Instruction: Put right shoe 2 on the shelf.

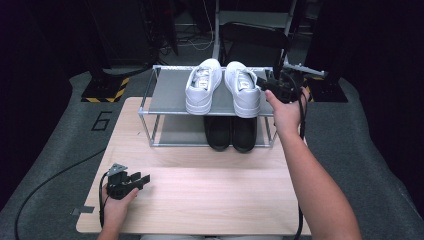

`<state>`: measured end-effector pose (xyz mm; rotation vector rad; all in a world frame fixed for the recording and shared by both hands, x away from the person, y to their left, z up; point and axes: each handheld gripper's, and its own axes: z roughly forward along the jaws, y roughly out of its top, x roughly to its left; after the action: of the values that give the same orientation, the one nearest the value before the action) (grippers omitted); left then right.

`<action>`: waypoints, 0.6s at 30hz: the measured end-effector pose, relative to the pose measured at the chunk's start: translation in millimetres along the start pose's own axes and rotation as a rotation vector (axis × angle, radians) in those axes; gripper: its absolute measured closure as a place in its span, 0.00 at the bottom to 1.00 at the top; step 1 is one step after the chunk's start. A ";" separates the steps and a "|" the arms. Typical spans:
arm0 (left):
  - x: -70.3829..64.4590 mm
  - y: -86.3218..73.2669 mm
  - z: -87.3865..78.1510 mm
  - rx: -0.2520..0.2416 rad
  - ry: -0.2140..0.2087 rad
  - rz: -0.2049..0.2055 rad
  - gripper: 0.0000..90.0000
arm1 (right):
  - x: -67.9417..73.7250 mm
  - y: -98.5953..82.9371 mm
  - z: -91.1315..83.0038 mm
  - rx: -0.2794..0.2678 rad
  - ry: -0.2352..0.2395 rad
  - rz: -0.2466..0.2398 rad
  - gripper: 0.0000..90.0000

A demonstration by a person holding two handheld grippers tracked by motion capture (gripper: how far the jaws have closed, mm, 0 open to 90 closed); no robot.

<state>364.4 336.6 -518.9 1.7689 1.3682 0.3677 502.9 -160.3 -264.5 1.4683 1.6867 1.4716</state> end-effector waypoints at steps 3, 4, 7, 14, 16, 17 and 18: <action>0.5 0.2 -1.1 -0.005 0.001 -0.006 0.55 | 2.1 -7.4 -16.7 0.008 0.023 -0.025 0.59; 0.7 0.2 -1.4 -0.005 -0.001 -0.009 0.55 | 3.3 -12.4 -23.1 0.009 0.025 -0.043 0.59; 1.2 0.0 -2.0 -0.005 0.002 -0.017 0.55 | 5.0 -24.7 -37.2 0.006 0.040 -0.057 0.58; 1.0 -0.2 -2.1 -0.005 0.003 -0.012 0.55 | 1.4 -65.8 -66.5 0.024 0.091 -0.050 0.56; 1.0 -0.3 -2.1 -0.007 0.003 -0.015 0.55 | -0.6 -83.2 -71.5 0.034 0.089 -0.058 0.56; 1.3 0.0 -2.0 -0.014 0.004 -0.012 0.55 | -1.7 -91.9 -74.1 0.047 0.084 -0.058 0.56; 1.4 0.2 -2.2 -0.017 0.005 -0.007 0.55 | -3.3 -101.1 -76.5 0.045 0.078 -0.055 0.55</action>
<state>363.6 338.8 -517.9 1.7504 1.3704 0.3786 397.4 -180.4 -332.1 1.3924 1.8029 1.4890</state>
